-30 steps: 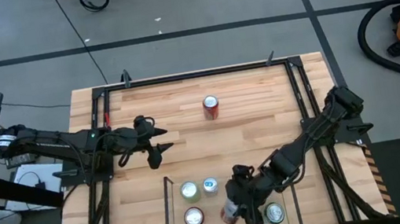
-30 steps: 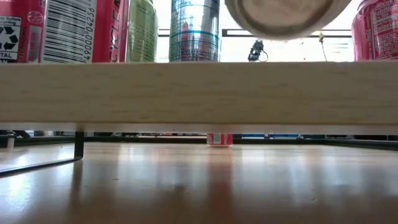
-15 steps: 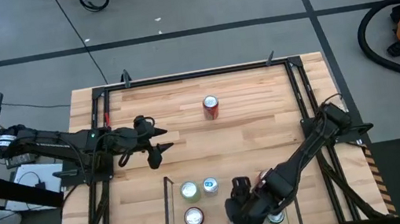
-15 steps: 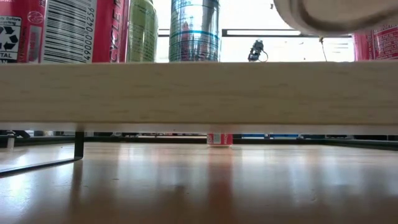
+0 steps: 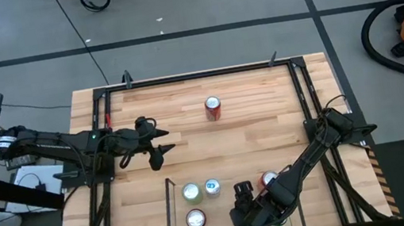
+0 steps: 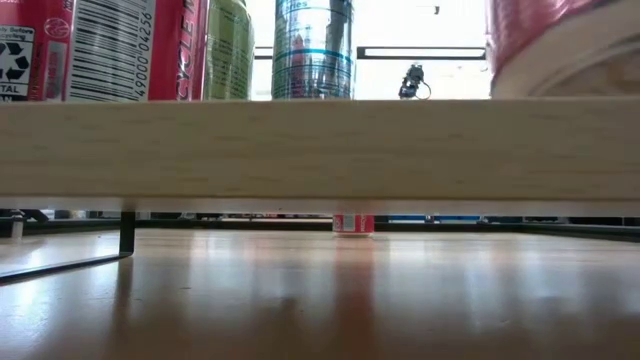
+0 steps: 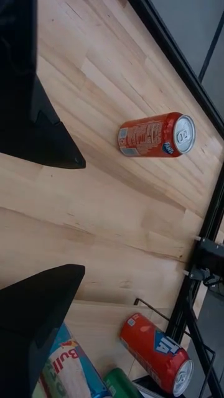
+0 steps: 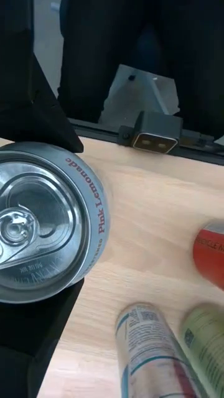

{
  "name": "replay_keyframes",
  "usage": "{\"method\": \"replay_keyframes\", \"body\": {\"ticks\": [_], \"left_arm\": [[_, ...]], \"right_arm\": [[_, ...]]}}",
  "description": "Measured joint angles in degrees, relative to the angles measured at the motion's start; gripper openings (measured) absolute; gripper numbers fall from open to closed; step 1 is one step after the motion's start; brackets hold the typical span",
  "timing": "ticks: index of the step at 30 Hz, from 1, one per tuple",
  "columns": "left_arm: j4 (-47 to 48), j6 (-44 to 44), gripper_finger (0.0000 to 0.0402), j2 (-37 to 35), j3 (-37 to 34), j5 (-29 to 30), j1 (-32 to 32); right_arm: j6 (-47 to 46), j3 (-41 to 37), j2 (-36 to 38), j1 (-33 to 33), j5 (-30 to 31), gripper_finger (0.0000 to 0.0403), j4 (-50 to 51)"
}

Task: Place canned beverage on shelf
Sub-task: Put the orange white soda can on the shelf

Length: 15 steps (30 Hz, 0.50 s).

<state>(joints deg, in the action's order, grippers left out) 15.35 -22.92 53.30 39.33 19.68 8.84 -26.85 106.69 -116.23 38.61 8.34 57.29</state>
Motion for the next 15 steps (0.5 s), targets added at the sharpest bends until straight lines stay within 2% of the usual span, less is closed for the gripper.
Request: {"method": "replay_keyframes", "body": {"ticks": [8, 15], "left_arm": [[0.00, 0.02, 0.0274, 0.00, 0.00, 0.00, 0.01], [0.00, 0.02, 0.0274, 0.00, 0.00, 0.00, 0.00]], "right_arm": [[-0.08, 0.00, -0.02, 0.04, -0.12, 0.0330, -0.08], [0.93, -0.02, -0.02, 0.01, 2.38, 0.0332, -0.15]]}}
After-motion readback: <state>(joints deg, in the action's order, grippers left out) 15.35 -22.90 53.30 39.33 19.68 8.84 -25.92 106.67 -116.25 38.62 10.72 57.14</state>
